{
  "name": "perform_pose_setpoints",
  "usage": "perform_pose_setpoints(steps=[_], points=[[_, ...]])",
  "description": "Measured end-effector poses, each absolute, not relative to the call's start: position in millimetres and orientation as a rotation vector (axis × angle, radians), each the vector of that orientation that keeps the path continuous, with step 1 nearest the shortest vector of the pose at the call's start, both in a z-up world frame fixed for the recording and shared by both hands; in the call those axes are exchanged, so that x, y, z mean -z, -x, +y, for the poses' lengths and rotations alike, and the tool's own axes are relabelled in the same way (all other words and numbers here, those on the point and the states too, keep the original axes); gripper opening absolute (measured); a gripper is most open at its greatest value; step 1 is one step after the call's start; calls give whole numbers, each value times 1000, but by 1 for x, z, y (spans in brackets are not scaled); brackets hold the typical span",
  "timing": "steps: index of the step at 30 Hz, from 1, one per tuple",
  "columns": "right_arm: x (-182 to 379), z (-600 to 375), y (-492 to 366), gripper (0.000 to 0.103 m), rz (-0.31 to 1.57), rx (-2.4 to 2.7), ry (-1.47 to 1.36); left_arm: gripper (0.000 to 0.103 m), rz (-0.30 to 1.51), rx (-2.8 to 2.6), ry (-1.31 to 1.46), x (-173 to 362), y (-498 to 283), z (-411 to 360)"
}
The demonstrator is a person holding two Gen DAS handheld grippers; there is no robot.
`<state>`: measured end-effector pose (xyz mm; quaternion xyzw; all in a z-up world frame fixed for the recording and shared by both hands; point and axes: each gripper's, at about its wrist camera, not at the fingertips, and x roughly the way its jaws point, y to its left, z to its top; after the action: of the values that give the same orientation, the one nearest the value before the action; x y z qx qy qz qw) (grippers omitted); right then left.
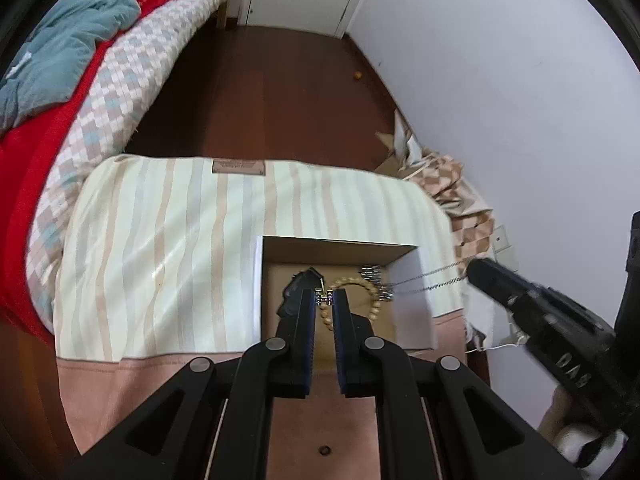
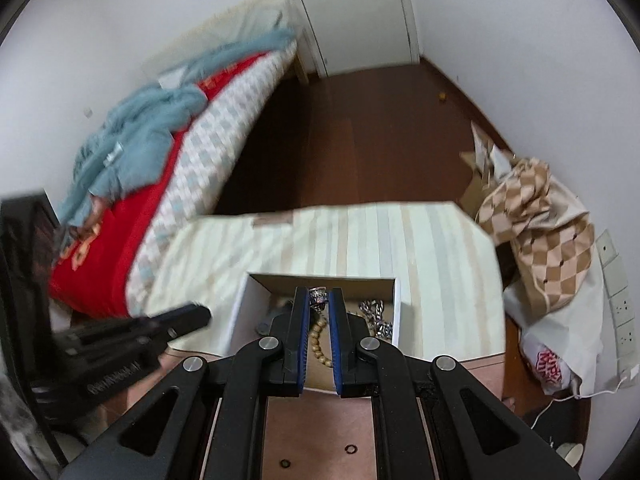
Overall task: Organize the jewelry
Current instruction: 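Carry the necklace and charm into the white box and open both tools, then lift both open tools out of the box back over the black rings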
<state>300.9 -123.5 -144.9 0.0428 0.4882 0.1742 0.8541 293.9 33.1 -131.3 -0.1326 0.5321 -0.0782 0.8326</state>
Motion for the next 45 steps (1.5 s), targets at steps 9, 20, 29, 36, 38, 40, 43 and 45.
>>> perform_pose_setpoints(steps=[9, 20, 29, 36, 38, 40, 43, 45], points=[[208, -131, -326, 10, 1188, -383, -96, 6, 1220, 249, 314, 168, -324, 12], [208, -149, -318, 42, 1228, -351, -82, 68, 1160, 138, 276, 151, -328, 19], [190, -140, -297, 95, 1195, -233, 37, 103, 1080, -61, 118, 138, -287, 38], [185, -137, -276, 101, 1170, -134, 108, 103, 1058, -128, 57, 134, -257, 38], [178, -136, -268, 101, 1152, -126, 123, 103, 1050, -143, 54, 129, -250, 38], [170, -135, -261, 101, 1138, -121, 134, 103, 1036, -151, 49, 122, -242, 36], [154, -135, -249, 101, 1115, -125, 135, 103, 1008, -166, 39, 109, -229, 34], [142, -136, -238, 102, 1093, -128, 129, 103, 987, -177, 30, 99, -220, 32]])
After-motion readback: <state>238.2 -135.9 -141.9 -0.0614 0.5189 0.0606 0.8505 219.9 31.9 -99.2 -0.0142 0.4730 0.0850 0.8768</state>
